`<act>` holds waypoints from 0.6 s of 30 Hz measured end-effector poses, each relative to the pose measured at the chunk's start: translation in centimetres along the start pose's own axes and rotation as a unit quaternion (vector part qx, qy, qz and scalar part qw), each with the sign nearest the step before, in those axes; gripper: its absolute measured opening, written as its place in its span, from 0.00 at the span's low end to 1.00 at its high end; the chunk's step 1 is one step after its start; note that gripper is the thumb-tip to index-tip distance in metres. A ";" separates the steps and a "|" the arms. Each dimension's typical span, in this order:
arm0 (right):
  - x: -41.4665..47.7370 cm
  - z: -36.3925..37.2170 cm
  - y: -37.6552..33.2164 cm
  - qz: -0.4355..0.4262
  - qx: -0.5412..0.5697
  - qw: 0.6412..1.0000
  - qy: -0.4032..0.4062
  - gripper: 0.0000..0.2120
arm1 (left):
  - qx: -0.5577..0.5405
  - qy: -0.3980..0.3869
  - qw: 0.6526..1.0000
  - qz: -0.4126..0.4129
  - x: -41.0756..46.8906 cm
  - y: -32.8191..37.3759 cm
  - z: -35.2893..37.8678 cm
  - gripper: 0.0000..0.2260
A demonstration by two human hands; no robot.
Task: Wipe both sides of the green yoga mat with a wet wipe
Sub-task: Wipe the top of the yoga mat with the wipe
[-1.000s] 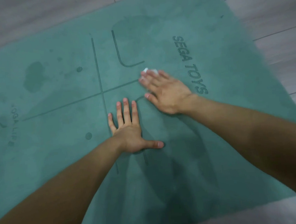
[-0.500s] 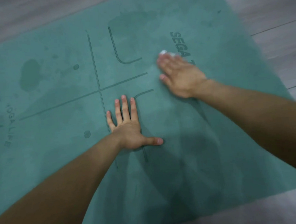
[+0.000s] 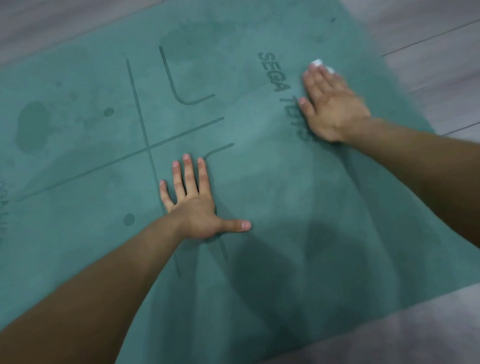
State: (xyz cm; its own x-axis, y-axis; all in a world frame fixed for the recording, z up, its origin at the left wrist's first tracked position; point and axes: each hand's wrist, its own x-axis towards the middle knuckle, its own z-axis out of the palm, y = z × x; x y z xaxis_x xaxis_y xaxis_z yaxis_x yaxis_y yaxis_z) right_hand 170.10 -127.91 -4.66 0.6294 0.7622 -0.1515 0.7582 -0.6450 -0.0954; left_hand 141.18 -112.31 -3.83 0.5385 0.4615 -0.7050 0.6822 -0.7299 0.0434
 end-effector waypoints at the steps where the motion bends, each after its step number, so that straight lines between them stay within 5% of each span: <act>1: 0.3 0.0 0.9 0.055 0.002 0.998 -0.004 0.38 | 0.000 -0.001 1.000 0.000 0.0 0.0 -0.1 0.79; 3: -0.6 0.7 -1.6 0.057 0.003 0.998 0.003 0.37 | -0.001 -0.002 1.000 0.001 0.0 0.1 -0.1 0.79; 7: -4.5 2.6 -12.1 -0.258 0.047 0.964 -0.036 0.34 | 0.001 -0.005 1.000 -0.005 -0.1 0.1 -0.2 0.79; 9: -4.2 2.3 -12.3 -0.341 0.023 0.938 -0.055 0.32 | 0.000 -0.009 1.000 -0.005 -0.1 0.1 -0.3 0.79; 11: -1.9 1.7 -9.2 -0.281 0.014 0.959 -0.032 0.32 | -0.002 -0.010 1.000 -0.003 -0.1 0.1 -0.2 0.79; 15: 1.5 0.8 -2.8 0.022 0.045 0.999 0.010 0.34 | -0.002 -0.013 1.000 -0.002 -0.1 0.1 -0.3 0.78; 18: -0.7 1.8 -7.5 -0.030 0.028 0.999 0.019 0.38 | -0.002 -0.012 1.000 -0.002 -0.1 0.1 -0.3 0.78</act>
State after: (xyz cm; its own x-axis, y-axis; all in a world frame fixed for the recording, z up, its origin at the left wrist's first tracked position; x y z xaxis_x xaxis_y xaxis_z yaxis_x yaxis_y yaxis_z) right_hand 163.64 -123.73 -5.56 0.5901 0.8001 -0.1075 0.7844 -0.5997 -0.1580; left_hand 141.41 -112.27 -3.53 0.5240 0.4528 -0.7214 0.6863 -0.7260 0.0428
